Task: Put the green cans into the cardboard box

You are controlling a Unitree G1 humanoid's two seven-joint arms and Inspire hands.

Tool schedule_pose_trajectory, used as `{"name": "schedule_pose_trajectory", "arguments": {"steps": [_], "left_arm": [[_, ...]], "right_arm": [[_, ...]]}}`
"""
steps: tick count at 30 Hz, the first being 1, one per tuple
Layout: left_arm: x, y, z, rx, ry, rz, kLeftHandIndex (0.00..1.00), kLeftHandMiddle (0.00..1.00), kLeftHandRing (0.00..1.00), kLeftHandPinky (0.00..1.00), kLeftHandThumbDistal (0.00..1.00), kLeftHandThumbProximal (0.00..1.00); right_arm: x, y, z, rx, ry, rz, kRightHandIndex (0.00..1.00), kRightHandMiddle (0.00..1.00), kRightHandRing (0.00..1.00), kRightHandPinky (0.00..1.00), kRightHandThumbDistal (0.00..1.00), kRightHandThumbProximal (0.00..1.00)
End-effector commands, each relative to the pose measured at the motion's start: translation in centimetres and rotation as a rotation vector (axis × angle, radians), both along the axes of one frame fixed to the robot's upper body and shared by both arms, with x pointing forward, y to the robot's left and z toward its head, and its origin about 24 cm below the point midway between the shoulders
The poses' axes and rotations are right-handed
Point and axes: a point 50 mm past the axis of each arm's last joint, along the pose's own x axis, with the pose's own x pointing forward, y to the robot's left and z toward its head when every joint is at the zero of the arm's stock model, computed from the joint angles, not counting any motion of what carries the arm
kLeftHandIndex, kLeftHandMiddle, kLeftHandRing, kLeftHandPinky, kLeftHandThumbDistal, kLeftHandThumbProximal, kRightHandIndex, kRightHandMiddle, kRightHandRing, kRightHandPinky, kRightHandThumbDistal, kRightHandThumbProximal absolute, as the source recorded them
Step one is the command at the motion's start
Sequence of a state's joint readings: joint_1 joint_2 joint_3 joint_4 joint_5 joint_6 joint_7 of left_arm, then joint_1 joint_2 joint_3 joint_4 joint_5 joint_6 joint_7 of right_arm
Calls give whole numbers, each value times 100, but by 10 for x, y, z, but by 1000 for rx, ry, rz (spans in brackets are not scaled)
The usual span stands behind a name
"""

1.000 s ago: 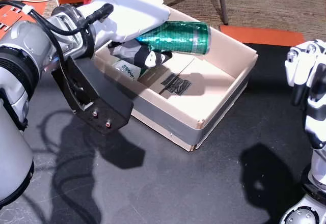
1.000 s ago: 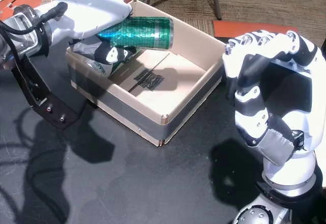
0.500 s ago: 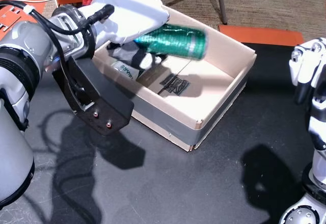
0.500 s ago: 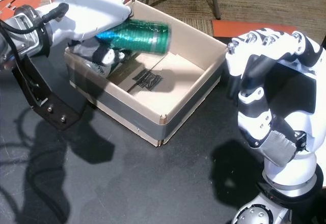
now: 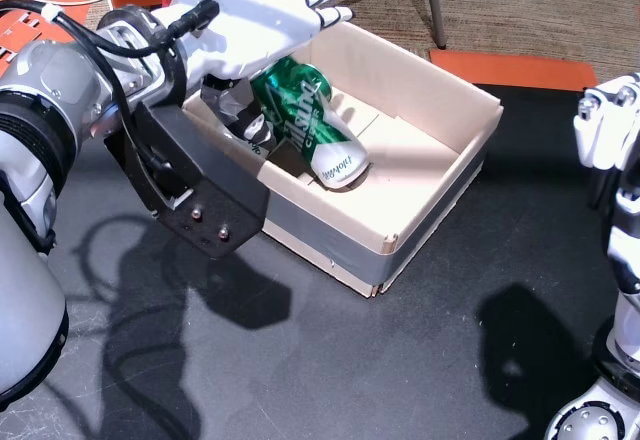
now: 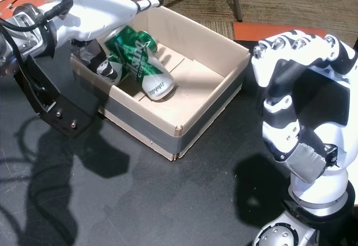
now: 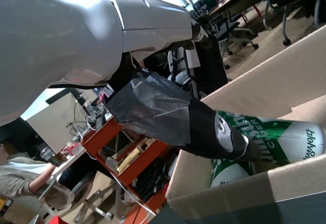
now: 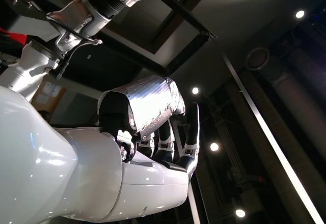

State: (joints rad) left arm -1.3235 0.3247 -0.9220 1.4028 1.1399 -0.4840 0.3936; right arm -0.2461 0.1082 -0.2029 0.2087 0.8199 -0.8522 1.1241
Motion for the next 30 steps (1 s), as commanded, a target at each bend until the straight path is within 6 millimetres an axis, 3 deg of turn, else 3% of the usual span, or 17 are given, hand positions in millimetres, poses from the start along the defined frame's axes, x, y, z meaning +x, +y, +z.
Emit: {"name": "schedule_pose_trajectory", "arguments": {"steps": [1, 4, 9, 11, 12, 14, 16, 19, 21, 23, 26, 27, 30], "left_arm": [[1, 4, 2, 1, -3, 11, 100, 100, 100, 100, 100, 55], [1, 4, 2, 8, -9, 13, 100, 100, 100, 100, 100, 54], [-1, 10, 11, -104, -38, -29, 100, 100, 100, 100, 100, 61], [-3, 13, 16, -165, -45, -60, 100, 100, 100, 100, 100, 66], [-4, 15, 18, -203, -47, -76, 100, 100, 100, 100, 100, 64], [-10, 21, 22, -350, -69, -154, 100, 100, 100, 100, 100, 62], [-18, 27, 24, -503, -69, -217, 100, 100, 100, 100, 100, 61], [-28, 38, 26, -687, -50, -287, 100, 100, 100, 100, 100, 57], [-36, 46, 26, -775, -66, -341, 100, 100, 100, 100, 100, 59], [-51, 62, 19, -884, -89, -407, 97, 100, 100, 100, 100, 57], [-67, 79, 8, -1008, -99, -442, 99, 100, 100, 100, 100, 52], [-71, 82, 5, -1050, -96, -444, 99, 100, 100, 100, 100, 51], [-85, 95, -11, -1186, -110, -436, 96, 100, 100, 100, 100, 61]], "right_arm": [[1, 4, -1, 25, 2, 14, 0, 15, 29, 11, 45, 0], [0, 4, -3, 17, 21, 27, 3, 19, 32, 15, 43, 0], [1, 2, -1, 20, -3, -13, 0, 16, 28, 12, 51, 0], [3, 4, 0, 49, -31, -8, 0, 15, 29, 17, 52, 0], [3, 5, 1, 56, -34, -12, 0, 14, 27, 13, 53, 0], [5, 5, 1, 40, -33, -9, 0, 14, 27, 10, 50, 0], [7, 5, 1, 43, -46, 7, 0, 13, 26, 13, 56, 0], [7, 3, -1, 29, -29, 17, 0, 12, 24, 7, 57, 0], [7, 3, -2, 32, -25, 25, 0, 13, 25, 6, 54, 0], [8, 1, -3, 28, -29, 35, 0, 14, 26, 5, 58, 0], [8, -4, -4, -40, -2, 50, 0, 15, 27, 2, 55, 0], [8, -4, -3, -36, -15, 52, 0, 16, 28, 6, 60, 0], [8, -5, -4, -8, -11, 53, 0, 15, 26, 0, 59, 0]]}}
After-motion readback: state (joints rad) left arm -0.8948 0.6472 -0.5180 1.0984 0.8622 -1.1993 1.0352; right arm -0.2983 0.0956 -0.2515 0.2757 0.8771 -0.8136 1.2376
